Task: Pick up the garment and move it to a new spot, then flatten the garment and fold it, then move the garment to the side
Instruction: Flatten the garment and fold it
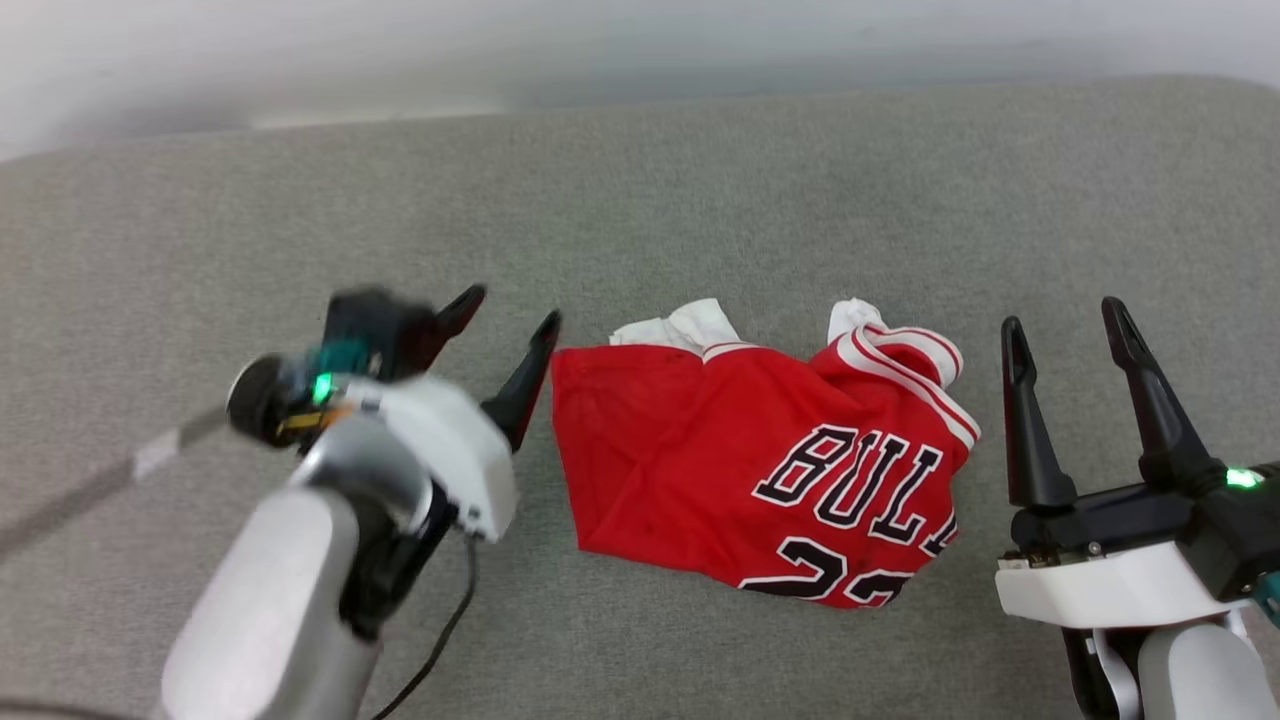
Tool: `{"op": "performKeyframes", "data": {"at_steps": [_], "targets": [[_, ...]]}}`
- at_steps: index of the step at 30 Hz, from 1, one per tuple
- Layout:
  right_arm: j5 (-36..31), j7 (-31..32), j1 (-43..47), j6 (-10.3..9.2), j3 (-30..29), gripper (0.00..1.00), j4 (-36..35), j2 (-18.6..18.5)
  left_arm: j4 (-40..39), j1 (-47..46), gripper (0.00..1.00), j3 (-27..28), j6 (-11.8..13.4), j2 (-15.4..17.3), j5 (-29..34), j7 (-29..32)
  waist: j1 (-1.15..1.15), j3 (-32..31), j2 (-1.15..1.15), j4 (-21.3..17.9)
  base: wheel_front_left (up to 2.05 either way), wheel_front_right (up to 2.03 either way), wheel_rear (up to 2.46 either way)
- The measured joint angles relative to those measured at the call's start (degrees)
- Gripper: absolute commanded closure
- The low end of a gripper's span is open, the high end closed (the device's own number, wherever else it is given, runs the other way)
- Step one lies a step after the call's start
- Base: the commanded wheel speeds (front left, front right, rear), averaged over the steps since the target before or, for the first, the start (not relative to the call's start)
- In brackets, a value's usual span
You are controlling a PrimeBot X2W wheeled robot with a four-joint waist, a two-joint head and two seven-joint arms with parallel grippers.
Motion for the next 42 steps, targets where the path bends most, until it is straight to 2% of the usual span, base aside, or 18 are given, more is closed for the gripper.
{"op": "performKeyframes", "data": {"at_steps": [4,9,17,24,25,26,27,34,38,42], "targets": [[0.1,0.0,-0.9,0.0,0.4,0.0,0.1,0.0,2.3,-8.0,0.0,-3.6,-0.6,0.7,-9.4,14.5,0.0,2.0,0.0,-1.0,0.0,0.0,0.0],[0.5,0.0,-2.5,0.0,0.5,0.0,0.1,0.0,6.1,-15.7,0.0,-7.1,-0.7,5.8,-14.2,25.6,0.01,4.4,0.0,-2.4,0.0,0.0,0.0],[1.5,0.0,-3.8,0.0,0.3,0.0,0.2,0.0,12.0,-21.6,0.0,-14.8,-0.8,9.3,-16.2,34.0,0.01,8.1,0.0,-4.5,0.0,0.0,0.0],[2.1,0.0,-4.6,0.0,0.4,0.0,0.2,0.0,16.5,-23.2,0.0,-17.8,-0.8,10.0,-16.3,34.7,0.0,10.2,0.0,-5.5,0.0,0.0,0.0],[2.1,0.0,-4.7,0.0,0.4,0.0,0.2,0.0,17.1,-23.4,0.23,-18.1,-0.8,10.0,-16.5,34.8,0.0,10.4,0.0,-5.5,0.0,0.0,0.0],[2.1,0.0,-4.8,0.0,0.3,0.0,0.2,0.0,17.6,-23.6,0.8,-18.2,-0.8,9.9,-16.7,35.1,0.0,10.5,0.0,-5.5,0.0,0.0,0.0],[2.1,0.0,-4.9,0.0,0.2,0.0,0.2,0.0,17.8,-23.9,1.0,-18.6,-0.8,10.0,-17.2,35.1,0.0,10.6,0.0,-5.4,0.0,0.0,0.0],[1.6,0.0,-4.9,0.0,-0.4,0.0,0.6,0.0,18.0,-22.3,1.0,-18.6,-0.8,10.3,-19.3,29.5,0.0,9.5,0.0,-4.0,0.0,0.0,0.0],[1.1,0.0,-4.3,0.0,-0.4,0.0,1.2,0.0,15.1,-19.9,1.0,-16.7,-0.7,12.2,-20.1,25.5,0.0,7.3,0.0,-2.8,0.0,0.0,0.0],[0.7,0.0,-2.9,0.0,-0.2,0.0,1.6,0.0,8.9,-15.3,1.0,-13.9,1.2,15.3,-20.9,22.1,0.0,4.3,0.0,-1.3,0.0,0.0,0.0]]}}
